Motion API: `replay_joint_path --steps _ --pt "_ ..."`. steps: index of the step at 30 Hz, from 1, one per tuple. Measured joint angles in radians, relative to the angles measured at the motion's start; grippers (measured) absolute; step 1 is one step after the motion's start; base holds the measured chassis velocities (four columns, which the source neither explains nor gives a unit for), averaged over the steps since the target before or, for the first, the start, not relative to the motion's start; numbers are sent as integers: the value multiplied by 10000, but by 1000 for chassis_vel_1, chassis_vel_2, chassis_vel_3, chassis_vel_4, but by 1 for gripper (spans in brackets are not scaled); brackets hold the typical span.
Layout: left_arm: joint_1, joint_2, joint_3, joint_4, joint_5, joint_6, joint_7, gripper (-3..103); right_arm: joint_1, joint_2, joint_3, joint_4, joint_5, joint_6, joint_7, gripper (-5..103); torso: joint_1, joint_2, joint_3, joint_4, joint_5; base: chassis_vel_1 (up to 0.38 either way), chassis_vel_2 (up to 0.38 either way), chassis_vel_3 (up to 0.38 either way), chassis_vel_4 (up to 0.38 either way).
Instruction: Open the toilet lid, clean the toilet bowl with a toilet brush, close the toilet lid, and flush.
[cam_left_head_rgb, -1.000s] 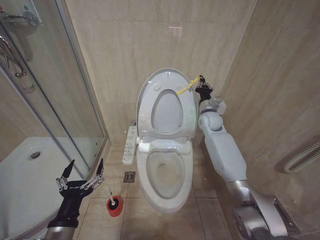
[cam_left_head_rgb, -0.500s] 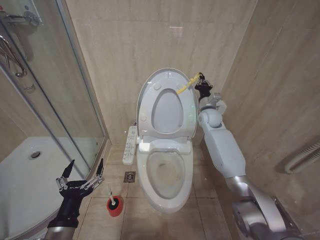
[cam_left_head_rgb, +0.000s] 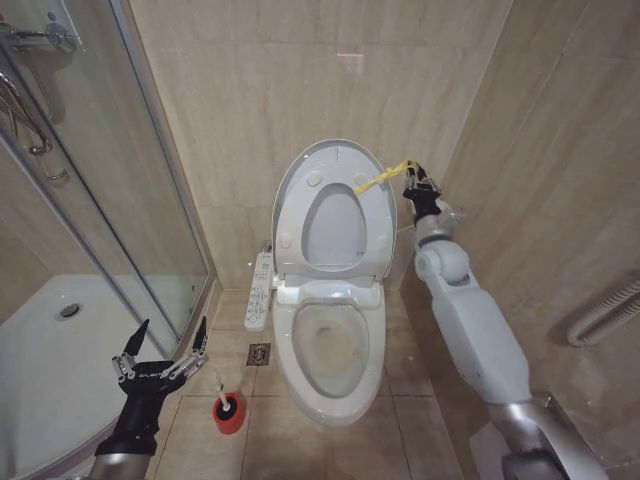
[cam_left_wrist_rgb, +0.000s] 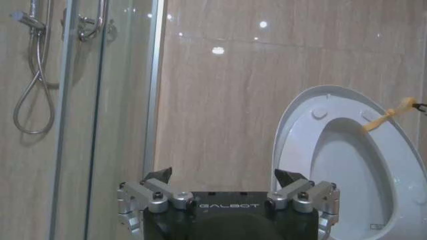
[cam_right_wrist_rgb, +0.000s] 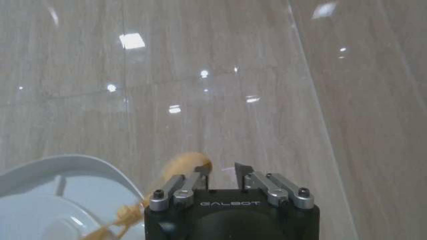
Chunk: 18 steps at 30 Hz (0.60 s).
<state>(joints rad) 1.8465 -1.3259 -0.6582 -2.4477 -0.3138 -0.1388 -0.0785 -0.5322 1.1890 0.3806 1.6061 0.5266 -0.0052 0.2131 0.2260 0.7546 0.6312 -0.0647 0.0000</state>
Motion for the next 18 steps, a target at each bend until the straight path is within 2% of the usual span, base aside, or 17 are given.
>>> replay_joint_path --steps 5,6,12,13,18 --pt "0 -1 0 0 0 0 0 100 -863 -480 -7 1347 135 -667 305 21 0 0 1 4 1 0 0 0 0" --pt "0 0 0 0 0 0 0 100 -1143 -582 1 1823 217 -890 433 48 0 0 0 3 -1 0 0 0 0" --pt "0 0 -1 0 0 0 0 100 -2559 -854 175 3347 384 -1306 653 48 0 0 1 6 0 0 0 0 0" --pt "0 0 0 0 0 0 0 100 -2842 -889 222 3573 385 -1335 677 76 0 0 1 6 0 0 0 0 0" --pt "0 -1 0 0 0 0 0 100 -3933 -991 404 4381 328 -1432 813 76 0 0 2 7 0 0 0 0 0"
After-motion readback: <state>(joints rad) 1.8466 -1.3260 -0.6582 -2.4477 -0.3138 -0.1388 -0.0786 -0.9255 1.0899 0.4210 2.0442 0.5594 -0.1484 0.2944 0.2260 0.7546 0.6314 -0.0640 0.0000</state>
